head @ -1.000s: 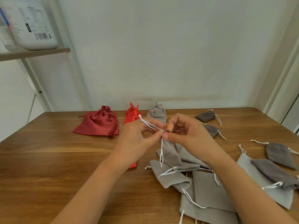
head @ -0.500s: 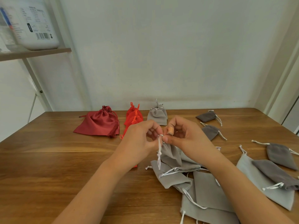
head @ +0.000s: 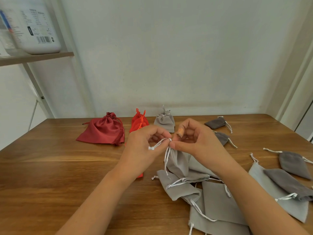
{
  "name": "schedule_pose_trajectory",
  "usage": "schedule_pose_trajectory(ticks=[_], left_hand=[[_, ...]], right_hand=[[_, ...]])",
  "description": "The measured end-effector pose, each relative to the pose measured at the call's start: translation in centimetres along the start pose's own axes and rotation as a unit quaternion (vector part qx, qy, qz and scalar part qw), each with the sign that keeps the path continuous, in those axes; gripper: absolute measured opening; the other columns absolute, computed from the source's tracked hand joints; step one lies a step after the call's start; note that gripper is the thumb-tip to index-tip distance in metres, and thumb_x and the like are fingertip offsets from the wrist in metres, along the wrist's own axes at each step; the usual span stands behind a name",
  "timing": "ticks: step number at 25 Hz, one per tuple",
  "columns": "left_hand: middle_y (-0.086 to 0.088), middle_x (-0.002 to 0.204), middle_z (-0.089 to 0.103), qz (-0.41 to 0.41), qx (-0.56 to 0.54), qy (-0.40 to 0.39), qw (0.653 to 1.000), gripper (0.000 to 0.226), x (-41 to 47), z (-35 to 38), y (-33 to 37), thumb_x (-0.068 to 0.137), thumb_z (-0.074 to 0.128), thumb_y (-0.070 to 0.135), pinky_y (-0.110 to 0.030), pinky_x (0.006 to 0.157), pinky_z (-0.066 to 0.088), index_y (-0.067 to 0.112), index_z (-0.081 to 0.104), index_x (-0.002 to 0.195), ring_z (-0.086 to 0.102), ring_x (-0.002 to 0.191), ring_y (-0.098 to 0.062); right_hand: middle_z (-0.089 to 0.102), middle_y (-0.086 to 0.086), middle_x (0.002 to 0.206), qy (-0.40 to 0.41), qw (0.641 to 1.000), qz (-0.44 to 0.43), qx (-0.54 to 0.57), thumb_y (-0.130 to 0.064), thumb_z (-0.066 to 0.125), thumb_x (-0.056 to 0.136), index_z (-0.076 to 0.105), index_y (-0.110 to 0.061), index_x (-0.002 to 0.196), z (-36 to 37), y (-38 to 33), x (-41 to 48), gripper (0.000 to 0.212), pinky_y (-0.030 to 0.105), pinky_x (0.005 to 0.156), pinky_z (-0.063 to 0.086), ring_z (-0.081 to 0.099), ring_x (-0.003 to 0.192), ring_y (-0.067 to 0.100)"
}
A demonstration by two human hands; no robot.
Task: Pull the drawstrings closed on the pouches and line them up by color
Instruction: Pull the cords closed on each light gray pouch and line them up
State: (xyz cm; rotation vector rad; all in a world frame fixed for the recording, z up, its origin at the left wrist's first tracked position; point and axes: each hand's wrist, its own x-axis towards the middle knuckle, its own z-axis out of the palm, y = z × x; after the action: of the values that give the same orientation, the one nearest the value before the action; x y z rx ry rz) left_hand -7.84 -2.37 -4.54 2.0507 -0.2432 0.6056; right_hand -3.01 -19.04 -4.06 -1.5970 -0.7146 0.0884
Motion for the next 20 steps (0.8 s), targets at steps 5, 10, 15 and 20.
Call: schedule_pose_trajectory(ticks=[5, 10, 15, 20], left_hand=[[0.012, 0.071, 0.07, -0.055, -0.037, -0.043, 0.997, 0.011, 0.3, -0.1, 0.4, 0.081, 0.072, 0.007, -0.006, 0.058, 0.041, 0.017, 0.075, 0.083, 0.06, 0.064, 0.006], [0.009, 0.074, 0.072, -0.073, -0.122, -0.099, 0.985, 0.009, 0.5, -0.7, 0.6, 0.082, 0.068, 0.002, -0.009, 0.064, 0.046, 0.006, 0.073, 0.088, 0.065, 0.07, 0.002], [0.011, 0.064, 0.065, -0.093, -0.141, -0.1, 0.981, 0.007, 0.7, -1.2, 0.3, 0.08, 0.07, 0.005, -0.013, 0.054, 0.04, 0.008, 0.073, 0.085, 0.053, 0.056, 0.002], [0.01, 0.056, 0.062, -0.095, -0.114, -0.11, 0.983, 0.01, 0.7, -1.2, 0.5, 0.079, 0.07, 0.0, -0.01, 0.051, 0.039, 0.009, 0.07, 0.076, 0.052, 0.051, 0.002]], right_hand=[[0.061, -0.003, 0.068, -0.007, 0.999, -0.005, -0.037, 0.005, 0.069, 0.078, 0.045, -0.017, 0.076, -0.1, 0.1, 0.0, 0.033, 0.027, 0.067, 0.05, 0.056, 0.066, 0.012], [0.054, -0.006, 0.068, -0.015, 0.997, -0.026, -0.073, 0.0, 0.066, 0.079, 0.039, -0.019, 0.073, 0.1, 0.1, -0.1, 0.033, 0.019, 0.063, 0.043, 0.051, 0.067, 0.01], [0.06, 0.0, 0.076, -0.004, 0.992, -0.043, -0.116, -0.006, 0.067, 0.083, 0.042, -0.012, 0.079, 0.5, 0.0, -0.3, 0.026, 0.029, 0.071, 0.05, 0.055, 0.072, 0.011], [0.063, 0.011, 0.082, -0.018, 0.996, -0.032, -0.078, 0.0, 0.067, 0.082, 0.04, -0.013, 0.079, 0.3, -0.3, -0.4, 0.03, 0.039, 0.077, 0.053, 0.06, 0.08, 0.029]])
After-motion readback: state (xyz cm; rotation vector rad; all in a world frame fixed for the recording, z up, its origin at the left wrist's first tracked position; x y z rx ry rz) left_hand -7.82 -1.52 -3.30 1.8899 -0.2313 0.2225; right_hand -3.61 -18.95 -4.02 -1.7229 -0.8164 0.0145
